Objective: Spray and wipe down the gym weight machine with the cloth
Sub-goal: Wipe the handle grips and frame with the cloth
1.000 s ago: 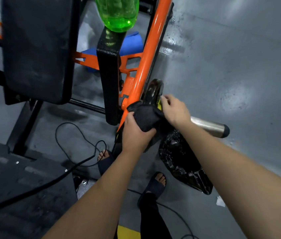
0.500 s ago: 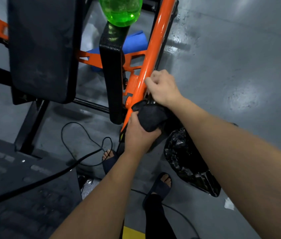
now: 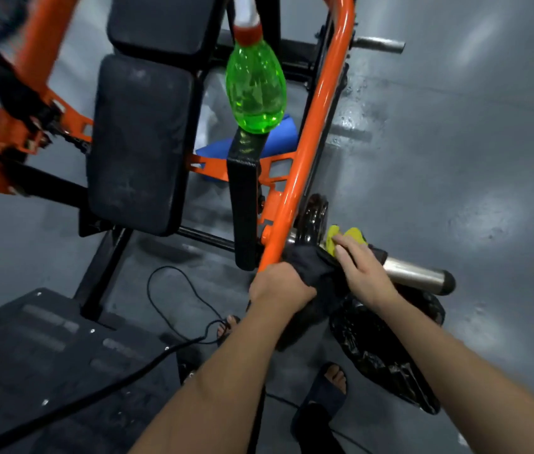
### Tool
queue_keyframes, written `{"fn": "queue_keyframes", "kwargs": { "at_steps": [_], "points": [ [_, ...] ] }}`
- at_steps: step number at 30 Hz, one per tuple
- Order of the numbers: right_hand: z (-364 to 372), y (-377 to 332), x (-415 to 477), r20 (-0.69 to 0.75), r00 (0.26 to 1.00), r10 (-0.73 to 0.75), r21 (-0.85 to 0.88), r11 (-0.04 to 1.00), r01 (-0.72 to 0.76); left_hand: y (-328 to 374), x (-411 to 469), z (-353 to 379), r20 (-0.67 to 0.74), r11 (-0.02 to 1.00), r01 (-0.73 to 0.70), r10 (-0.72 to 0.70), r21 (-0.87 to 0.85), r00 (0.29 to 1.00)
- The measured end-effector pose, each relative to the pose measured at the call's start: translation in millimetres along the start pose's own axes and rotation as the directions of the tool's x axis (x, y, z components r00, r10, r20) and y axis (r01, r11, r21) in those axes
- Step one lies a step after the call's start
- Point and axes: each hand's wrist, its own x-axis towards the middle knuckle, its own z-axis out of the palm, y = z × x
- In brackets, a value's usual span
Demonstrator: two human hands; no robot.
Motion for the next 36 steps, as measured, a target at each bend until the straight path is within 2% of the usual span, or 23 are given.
{"fn": "queue_keyframes", "kwargs": {
  "at_steps": [2,4,6,7,8,9,10,12,13,14,15,16,18,19,21,22,24,28,30,31,33,34,36],
  "points": [
    [-18,-13,-23,0.043,0.998,0.034,0.127,0.991,-0.039,12,-22,-21,0.035,1.0,-0.022,0.023,-0.021,0.999],
    [-36,-34,-33,0.12,0.991,0.064,0.208,0.974,-0.088,30,-44,-49,0.001,0.987,-0.125,0.126,-0.105,0.992],
    [-56,-61,-41,0.182,0.982,0.042,0.295,0.951,-0.095,53,-58,-74,-0.144,0.927,-0.285,0.256,-0.244,0.956],
    [-66,-72,-45,0.196,0.979,0.045,0.381,0.917,-0.118,65,-61,-83,-0.215,0.865,-0.38,0.323,-0.329,0.922],
    [-77,-79,-46,0.194,0.98,0.043,0.496,0.858,-0.136,77,-63,-89,-0.273,0.762,-0.458,0.369,-0.459,0.888],
    [-89,-84,-46,0.152,0.988,0.015,0.586,0.804,-0.102,89,-64,-93,-0.3,0.612,-0.496,0.401,-0.616,0.866],
    [-101,-84,-44,0.084,0.996,-0.042,0.625,0.78,-0.02,100,-62,-94,-0.286,0.439,-0.466,0.415,-0.768,0.864],
    [-123,-84,-42,-0.078,0.992,-0.102,0.553,0.823,0.128,117,-53,-94,-0.164,0.082,-0.228,0.471,-0.97,0.867],
    [-131,-82,-41,-0.131,0.986,-0.1,0.475,0.867,0.151,123,-47,-91,-0.084,-0.035,-0.077,0.503,-0.996,0.86],
    [-137,-78,-37,-0.196,0.976,-0.094,0.367,0.916,0.162,127,-38,-86,-0.025,-0.073,0.014,0.51,-0.997,0.86],
    [-143,-71,-35,-0.262,0.961,-0.084,0.238,0.96,0.149,131,-31,-81,0.012,-0.034,0.032,0.481,-0.999,0.877],
    [-145,-62,-33,-0.313,0.946,-0.081,0.112,0.986,0.122,132,-22,-77,0.007,0.073,-0.025,0.405,-0.997,0.914],
    [-150,-50,-35,-0.372,0.923,-0.095,-0.038,0.995,0.088,136,-9,-68,-0.15,0.357,-0.224,0.223,-0.907,0.963],
    [-152,-46,-39,-0.391,0.915,-0.1,-0.047,0.995,0.088,135,-6,-64,-0.263,0.453,-0.325,0.196,-0.83,0.945],
    [-155,-42,-45,-0.437,0.896,-0.081,-0.034,0.997,0.074,135,-8,-61,-0.45,0.547,-0.499,0.235,-0.671,0.862],
    [-158,-40,-45,-0.479,0.876,-0.066,-0.027,0.998,0.06,134,-7,-58,-0.493,0.575,-0.544,0.261,-0.611,0.83],
    [-163,-36,-43,-0.521,0.853,-0.025,-0.022,1.0,0.016,134,-8,-54,-0.516,0.606,-0.548,0.25,-0.576,0.819],
    [-173,-41,-33,-0.441,0.896,0.057,-0.061,0.994,-0.094,145,0,-48,-0.483,0.64,-0.452,0.141,-0.621,0.864],
    [-176,-49,-35,-0.448,0.894,0.017,-0.021,0.999,-0.03,150,-1,-43,-0.49,0.613,-0.471,0.152,-0.634,0.858],
    [-177,-53,-37,-0.486,0.873,-0.04,0.011,0.999,0.052,154,-5,-39,-0.531,0.55,-0.541,0.197,-0.636,0.824],
    [-174,-62,-45,-0.549,0.821,-0.154,0.038,0.977,0.209,160,-25,-33,-0.63,0.349,-0.675,0.249,-0.65,0.736],
    [-170,-64,-47,-0.555,0.81,-0.189,0.033,0.968,0.249,164,-30,-29,-0.646,0.258,-0.684,0.226,-0.682,0.729],
    [-156,-55,-42,-0.497,0.847,-0.189,-0.011,0.977,0.212,167,-26,-22,-0.62,0.21,-0.647,0.186,-0.733,0.762]
  ]
}}
